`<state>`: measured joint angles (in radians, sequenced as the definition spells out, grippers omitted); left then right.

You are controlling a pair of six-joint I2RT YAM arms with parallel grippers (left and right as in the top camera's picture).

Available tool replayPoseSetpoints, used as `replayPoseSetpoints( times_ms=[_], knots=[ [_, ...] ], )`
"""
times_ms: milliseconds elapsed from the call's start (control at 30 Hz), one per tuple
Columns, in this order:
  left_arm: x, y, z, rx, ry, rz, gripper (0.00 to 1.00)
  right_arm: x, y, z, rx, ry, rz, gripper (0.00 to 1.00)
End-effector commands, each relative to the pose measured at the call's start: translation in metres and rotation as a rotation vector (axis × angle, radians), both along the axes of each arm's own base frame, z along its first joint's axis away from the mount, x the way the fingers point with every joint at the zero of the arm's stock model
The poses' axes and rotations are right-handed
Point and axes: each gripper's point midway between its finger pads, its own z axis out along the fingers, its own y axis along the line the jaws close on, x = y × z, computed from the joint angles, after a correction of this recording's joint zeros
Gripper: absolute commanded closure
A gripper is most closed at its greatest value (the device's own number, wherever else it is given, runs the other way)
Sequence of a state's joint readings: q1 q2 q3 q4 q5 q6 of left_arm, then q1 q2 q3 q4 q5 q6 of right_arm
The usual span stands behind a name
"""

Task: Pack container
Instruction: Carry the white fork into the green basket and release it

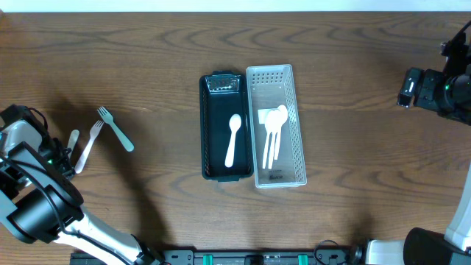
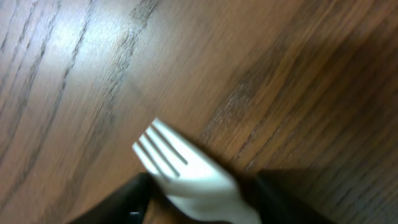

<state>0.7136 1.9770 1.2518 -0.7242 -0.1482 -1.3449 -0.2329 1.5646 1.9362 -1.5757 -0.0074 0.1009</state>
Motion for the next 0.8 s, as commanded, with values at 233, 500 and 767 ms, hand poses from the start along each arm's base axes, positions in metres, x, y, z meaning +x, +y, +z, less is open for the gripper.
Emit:
replayPoseSetpoints(
  times_ms=[233,500,767],
  knots=[
    [-0.010,-0.001,-0.013,-0.018,0.046,0.013,0.67,-0.001,-0.003,-0.001,-0.006,0.007,0.002,0.01],
    [-0.002,-0.005,-0.015,-0.046,0.005,0.009,0.75,-0.004,-0.002,-0.002,-0.003,0.017,0.002,0.01],
    [0.005,-0.006,-0.016,-0.061,-0.030,-0.001,0.85,-0.004,-0.002,-0.002,-0.003,0.018,0.002,0.01]
  ],
)
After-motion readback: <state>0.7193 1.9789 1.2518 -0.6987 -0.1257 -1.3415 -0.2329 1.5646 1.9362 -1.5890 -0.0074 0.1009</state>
